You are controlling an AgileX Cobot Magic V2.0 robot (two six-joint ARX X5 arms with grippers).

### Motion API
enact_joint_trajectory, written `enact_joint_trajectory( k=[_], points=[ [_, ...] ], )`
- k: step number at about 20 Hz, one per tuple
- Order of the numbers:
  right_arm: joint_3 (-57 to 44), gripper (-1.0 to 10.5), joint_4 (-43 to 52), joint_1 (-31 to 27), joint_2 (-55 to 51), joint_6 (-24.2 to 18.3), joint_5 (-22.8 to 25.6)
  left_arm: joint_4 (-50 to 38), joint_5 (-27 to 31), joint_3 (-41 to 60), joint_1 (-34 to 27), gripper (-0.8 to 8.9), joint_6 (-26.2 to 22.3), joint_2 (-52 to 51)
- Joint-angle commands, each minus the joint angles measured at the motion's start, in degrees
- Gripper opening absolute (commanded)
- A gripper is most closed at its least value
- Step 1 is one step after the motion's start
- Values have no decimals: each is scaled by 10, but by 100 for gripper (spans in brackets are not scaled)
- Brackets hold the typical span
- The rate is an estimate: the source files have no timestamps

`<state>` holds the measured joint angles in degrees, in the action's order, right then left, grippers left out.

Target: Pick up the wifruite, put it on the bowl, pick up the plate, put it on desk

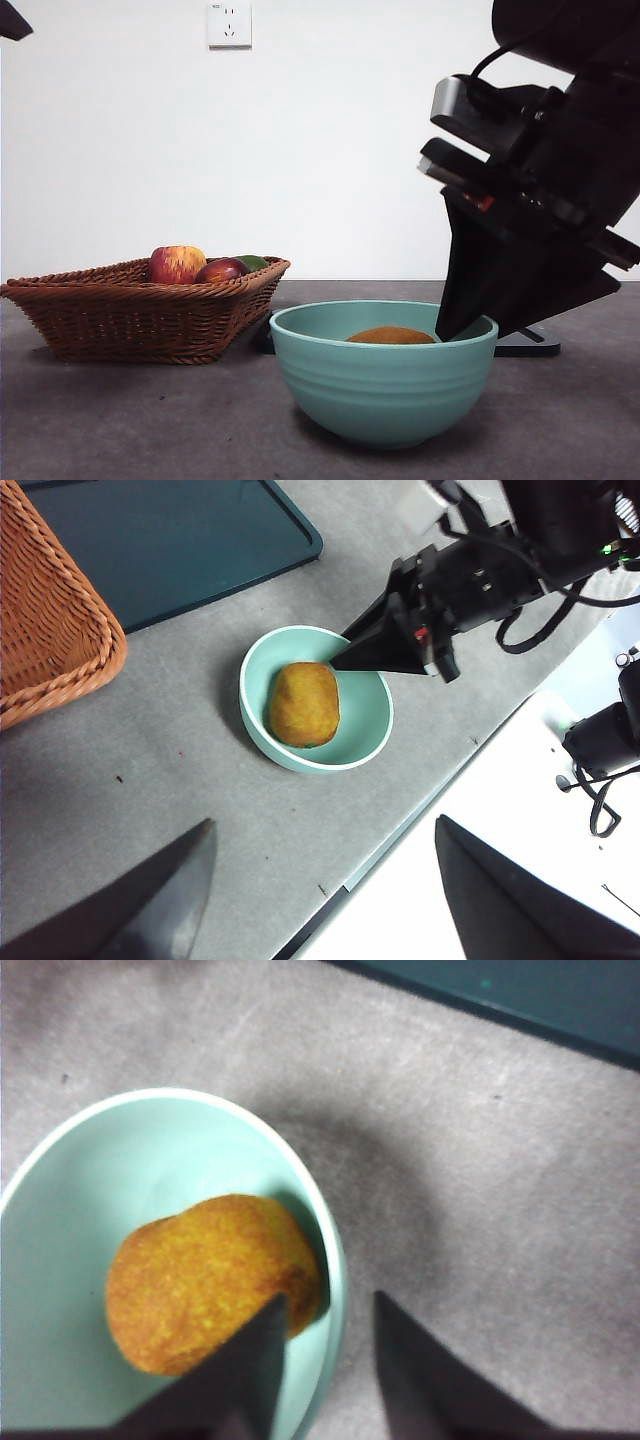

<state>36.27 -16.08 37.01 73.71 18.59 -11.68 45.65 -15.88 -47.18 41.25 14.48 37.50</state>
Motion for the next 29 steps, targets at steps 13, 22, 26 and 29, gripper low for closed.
enact_joint_trajectory(
  k=[13, 22, 26, 29],
  points=[
    [69, 10, -38, 19, 3, 7, 10, -5, -2, -4, 3, 344, -5, 3],
    [231, 10, -114, -59, 45, -50, 42, -6, -2, -4, 3, 344, -5, 3],
    [287, 10, -114, -96, 116, -75, 42, -4, -2, -4, 3, 344, -5, 3],
    [319, 10, -98, -120, 177, -83, 42, -4, -2, -4, 3, 344, -5, 3]
  ],
)
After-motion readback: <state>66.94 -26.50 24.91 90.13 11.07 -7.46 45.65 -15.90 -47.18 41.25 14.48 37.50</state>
